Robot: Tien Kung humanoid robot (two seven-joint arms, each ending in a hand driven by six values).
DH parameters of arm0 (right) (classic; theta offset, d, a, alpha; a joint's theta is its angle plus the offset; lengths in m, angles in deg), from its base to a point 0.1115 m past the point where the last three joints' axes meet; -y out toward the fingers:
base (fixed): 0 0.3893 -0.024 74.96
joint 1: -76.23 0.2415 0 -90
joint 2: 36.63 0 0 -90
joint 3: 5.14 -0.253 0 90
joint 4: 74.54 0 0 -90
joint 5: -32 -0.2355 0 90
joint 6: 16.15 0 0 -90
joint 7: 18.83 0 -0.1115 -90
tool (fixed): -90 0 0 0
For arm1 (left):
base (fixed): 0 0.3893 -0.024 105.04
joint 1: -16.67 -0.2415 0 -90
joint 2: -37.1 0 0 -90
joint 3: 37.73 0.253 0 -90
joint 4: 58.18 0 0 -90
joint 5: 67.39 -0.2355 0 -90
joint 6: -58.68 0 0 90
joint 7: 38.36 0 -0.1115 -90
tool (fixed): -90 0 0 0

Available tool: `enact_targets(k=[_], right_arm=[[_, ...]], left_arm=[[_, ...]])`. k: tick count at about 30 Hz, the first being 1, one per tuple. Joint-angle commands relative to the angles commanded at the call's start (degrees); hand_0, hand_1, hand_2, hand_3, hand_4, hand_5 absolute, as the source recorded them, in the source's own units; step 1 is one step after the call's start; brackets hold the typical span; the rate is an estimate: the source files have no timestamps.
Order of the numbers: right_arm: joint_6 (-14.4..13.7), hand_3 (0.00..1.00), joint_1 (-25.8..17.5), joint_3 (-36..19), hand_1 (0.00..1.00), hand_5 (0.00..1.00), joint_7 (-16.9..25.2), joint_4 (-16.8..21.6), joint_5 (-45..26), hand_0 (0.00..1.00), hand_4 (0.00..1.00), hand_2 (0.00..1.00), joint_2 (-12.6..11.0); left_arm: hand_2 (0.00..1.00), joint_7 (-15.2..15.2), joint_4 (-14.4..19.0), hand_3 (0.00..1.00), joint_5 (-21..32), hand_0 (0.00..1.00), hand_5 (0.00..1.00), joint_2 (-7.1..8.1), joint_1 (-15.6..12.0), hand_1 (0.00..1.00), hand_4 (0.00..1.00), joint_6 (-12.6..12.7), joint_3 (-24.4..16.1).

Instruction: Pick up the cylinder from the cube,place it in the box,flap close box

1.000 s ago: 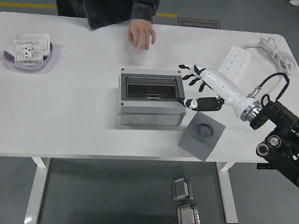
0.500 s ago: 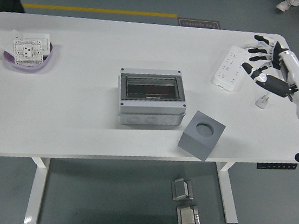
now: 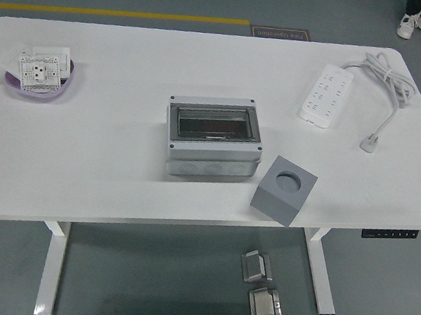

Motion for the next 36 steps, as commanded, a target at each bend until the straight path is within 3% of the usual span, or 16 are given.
enact_targets(k=[26, 36], right_arm=[[0.6, 0.78, -1.8, -3.7, 0.549, 0.432, 0.3, -1.5, -1.8, 0.449, 0.742, 0.672, -0.8], [0.6, 0.774, -1.6, -3.5, 0.549, 0.428, 0.8, -1.5, -2.0, 0.453, 0.735, 0.671, -1.0]], left_arm=[[0.541, -2.1, 0.0, 0.582, 8.0, 0.661, 0.243, 0.23, 0.4, 0.65, 0.566, 0.4, 5.8], [0.542, -2.0, 0.0, 0.582, 8.0, 0.662, 0.243, 0.18, 0.3, 0.651, 0.566, 0.5, 5.5]])
